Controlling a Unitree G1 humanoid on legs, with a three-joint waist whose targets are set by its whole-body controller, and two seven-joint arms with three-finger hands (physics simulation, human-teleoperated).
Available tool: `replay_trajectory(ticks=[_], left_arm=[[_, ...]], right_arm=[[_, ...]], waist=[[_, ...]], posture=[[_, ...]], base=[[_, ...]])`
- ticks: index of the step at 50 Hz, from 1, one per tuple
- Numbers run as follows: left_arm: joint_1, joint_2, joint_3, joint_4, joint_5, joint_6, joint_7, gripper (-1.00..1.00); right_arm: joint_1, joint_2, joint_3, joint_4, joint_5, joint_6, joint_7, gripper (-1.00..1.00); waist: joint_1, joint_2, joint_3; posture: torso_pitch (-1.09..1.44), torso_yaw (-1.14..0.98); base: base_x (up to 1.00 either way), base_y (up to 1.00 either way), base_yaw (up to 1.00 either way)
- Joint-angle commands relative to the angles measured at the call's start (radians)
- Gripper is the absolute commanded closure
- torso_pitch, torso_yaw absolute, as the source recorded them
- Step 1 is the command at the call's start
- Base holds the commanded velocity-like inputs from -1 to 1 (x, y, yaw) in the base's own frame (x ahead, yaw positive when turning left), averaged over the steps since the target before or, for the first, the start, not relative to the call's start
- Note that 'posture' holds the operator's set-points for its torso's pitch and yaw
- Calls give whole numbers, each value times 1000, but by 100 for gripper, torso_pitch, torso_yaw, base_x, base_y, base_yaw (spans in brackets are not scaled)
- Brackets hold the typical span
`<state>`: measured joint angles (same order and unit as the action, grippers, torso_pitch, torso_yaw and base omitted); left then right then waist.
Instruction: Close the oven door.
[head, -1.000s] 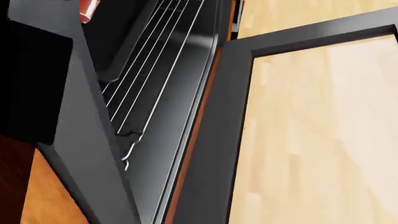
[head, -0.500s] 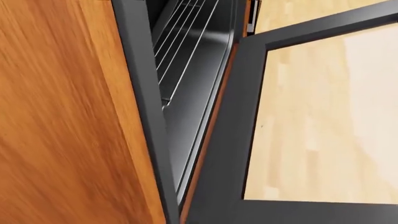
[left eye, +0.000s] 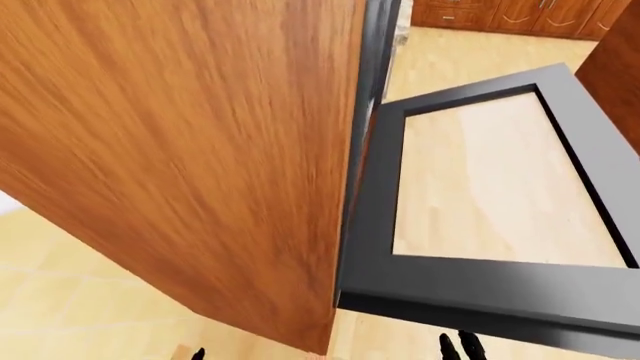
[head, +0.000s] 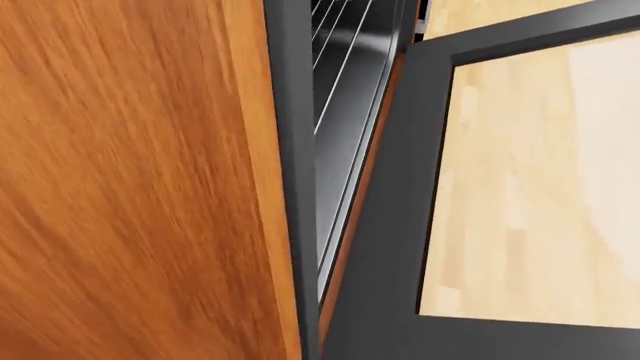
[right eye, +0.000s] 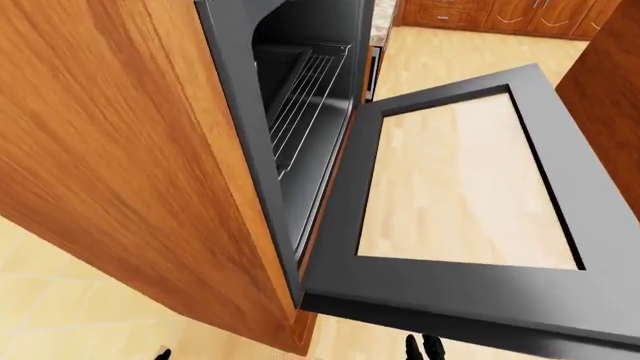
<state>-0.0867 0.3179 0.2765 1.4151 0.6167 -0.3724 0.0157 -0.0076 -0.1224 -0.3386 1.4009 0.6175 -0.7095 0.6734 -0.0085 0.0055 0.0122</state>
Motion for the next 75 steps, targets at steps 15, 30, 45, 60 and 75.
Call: replay_trajectory(ticks=[15, 30, 45, 60, 75], left_arm=[[-7, 12, 11, -14, -27, -17, -22, -100], [-6, 10, 16, -14, -44, -13, -46, -100], [-6, 9, 18, -15, -49, -11, -52, -100], [-6, 12, 6, -14, -30, -30, -46, -100], [-7, 11, 10, -14, -30, -5, -23, -100]], right_arm=[[-1, -6, -9, -16, 8, -23, 20, -100], [-2, -4, -5, -15, 12, -19, 27, -100], [-3, -4, -8, -16, 12, -22, 33, -100], [-2, -2, -4, -15, 10, -25, 30, -100], [-4, -3, -2, -15, 8, -21, 31, -100]], waist=[[-3, 6, -20], [-14, 8, -5], [24, 8, 32], [-43, -15, 30], [-42, 39, 67]], posture=[[0, 0], [0, 0], [0, 0], [0, 0], [12, 0]], base=[[0, 0, 0], [0, 0, 0], [0, -56, 0], [0, -1, 0], [0, 0, 0]])
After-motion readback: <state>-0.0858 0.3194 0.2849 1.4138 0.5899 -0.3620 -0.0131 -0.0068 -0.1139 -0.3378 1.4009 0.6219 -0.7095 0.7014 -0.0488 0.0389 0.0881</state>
